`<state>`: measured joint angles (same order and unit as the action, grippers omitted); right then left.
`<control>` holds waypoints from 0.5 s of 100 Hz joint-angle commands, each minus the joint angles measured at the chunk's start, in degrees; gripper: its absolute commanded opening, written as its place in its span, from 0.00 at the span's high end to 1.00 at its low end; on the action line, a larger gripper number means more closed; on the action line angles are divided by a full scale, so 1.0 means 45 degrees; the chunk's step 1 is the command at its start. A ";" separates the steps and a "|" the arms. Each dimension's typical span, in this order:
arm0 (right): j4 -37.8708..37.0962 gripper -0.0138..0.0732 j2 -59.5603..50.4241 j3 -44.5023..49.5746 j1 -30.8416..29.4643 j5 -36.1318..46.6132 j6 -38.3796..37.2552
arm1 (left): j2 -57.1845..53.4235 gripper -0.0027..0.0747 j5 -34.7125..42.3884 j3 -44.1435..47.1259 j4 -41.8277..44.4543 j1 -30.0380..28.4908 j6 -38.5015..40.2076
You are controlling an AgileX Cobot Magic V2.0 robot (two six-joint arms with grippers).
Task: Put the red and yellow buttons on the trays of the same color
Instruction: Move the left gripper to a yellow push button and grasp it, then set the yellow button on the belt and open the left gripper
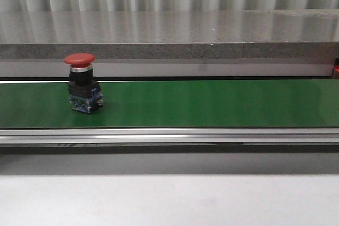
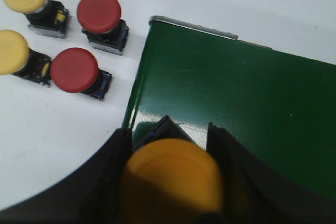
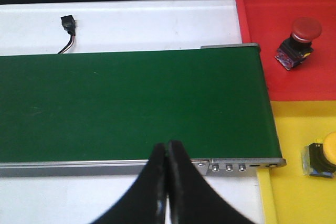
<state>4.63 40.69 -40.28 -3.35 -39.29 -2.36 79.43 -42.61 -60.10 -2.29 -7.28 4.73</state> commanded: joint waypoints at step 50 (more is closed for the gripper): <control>-0.0012 0.92 -0.0046 -0.0314 0.0012 0.0796 0.0149 | 0.1398 0.73 0.1151 -0.0267 -0.0539 0.0701 0.0029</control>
<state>4.63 40.69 -40.28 -3.35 -39.29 -2.36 87.51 -40.23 -60.10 -3.48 -4.53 4.73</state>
